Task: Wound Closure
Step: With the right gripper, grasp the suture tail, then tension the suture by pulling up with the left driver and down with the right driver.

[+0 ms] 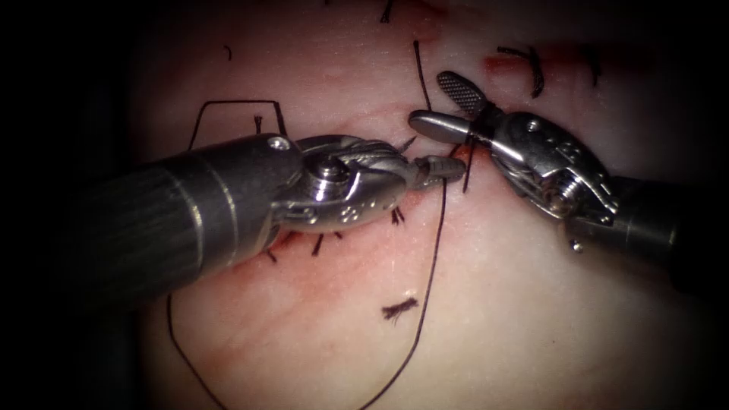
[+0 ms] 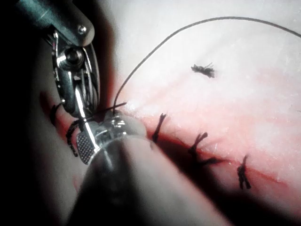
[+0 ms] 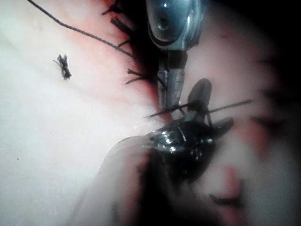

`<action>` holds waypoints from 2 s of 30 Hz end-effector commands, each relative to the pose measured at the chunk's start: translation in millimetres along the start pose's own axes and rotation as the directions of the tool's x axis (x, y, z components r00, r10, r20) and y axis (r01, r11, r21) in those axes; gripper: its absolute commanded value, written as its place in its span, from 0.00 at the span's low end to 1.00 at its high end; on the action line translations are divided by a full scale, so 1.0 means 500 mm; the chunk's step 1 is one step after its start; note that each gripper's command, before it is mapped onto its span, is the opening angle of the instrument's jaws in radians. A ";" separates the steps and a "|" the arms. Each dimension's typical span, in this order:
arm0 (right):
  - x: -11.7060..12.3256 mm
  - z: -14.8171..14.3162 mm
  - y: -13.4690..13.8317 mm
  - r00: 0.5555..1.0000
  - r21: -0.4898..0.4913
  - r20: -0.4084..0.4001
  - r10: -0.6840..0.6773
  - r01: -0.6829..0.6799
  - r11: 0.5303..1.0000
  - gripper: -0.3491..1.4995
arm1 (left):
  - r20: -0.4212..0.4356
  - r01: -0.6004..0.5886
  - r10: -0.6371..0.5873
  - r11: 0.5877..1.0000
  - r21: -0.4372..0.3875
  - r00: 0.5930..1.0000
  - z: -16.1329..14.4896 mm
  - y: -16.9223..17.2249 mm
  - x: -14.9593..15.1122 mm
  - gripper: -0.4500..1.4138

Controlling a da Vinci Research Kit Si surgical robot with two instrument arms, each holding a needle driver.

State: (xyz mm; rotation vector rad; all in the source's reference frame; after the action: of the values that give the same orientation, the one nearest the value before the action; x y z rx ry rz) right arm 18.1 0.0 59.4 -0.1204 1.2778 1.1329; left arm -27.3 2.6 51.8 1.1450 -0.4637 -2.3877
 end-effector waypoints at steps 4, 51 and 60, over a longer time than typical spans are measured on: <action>0.0009 0.0039 -0.0012 0.999 -0.018 0.040 -0.012 0.013 1.000 0.64 | 0.004 0.001 -0.001 1.000 0.004 1.000 0.0016 -0.0022 -0.0015 0.05; -0.0008 0.0057 -0.0068 0.972 0.051 0.114 -0.208 0.203 0.978 0.00 | 0.003 0.018 -0.018 1.000 0.002 1.000 0.0006 -0.0033 -0.0017 0.05; 0.0031 -0.0066 -0.0102 0.961 0.078 0.085 -0.262 0.256 0.964 0.00 | 0.017 0.037 -0.037 0.999 0.006 0.999 -0.0019 -0.0042 -0.0038 0.05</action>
State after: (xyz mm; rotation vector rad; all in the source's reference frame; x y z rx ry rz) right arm 18.7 -3.9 54.2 -0.1804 1.1735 0.8552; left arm -25.3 4.7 51.2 1.1439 -0.4549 -2.4336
